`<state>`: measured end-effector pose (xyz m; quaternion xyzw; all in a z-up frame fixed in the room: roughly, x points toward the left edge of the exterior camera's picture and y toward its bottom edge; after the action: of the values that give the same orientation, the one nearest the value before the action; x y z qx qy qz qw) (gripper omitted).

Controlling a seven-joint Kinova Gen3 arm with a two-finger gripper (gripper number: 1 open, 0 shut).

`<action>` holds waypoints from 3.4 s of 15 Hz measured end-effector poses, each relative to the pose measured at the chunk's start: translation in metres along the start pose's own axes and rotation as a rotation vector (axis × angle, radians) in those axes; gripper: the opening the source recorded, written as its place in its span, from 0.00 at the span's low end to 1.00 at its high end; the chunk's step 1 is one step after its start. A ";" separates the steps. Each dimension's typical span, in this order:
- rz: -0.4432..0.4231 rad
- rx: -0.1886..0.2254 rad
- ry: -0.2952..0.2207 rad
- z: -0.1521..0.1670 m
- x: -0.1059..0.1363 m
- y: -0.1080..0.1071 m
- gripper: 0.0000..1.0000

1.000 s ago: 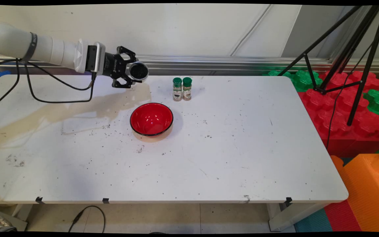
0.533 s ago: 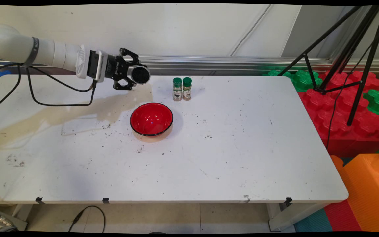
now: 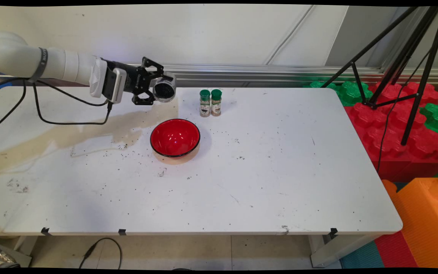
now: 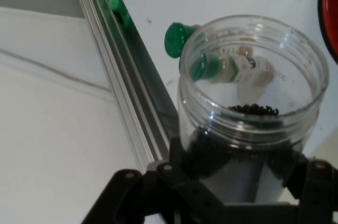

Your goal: Pour the black seasoning powder in the red bowl

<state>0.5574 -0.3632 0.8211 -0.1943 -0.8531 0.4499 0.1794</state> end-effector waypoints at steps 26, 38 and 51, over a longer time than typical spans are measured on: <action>0.437 0.075 -0.029 -0.003 0.020 0.000 0.00; 0.600 0.122 -0.023 -0.005 0.030 0.001 0.00; 0.711 0.153 -0.014 -0.005 0.036 0.004 0.00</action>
<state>0.5296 -0.3398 0.8256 -0.4618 -0.6973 0.5478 0.0196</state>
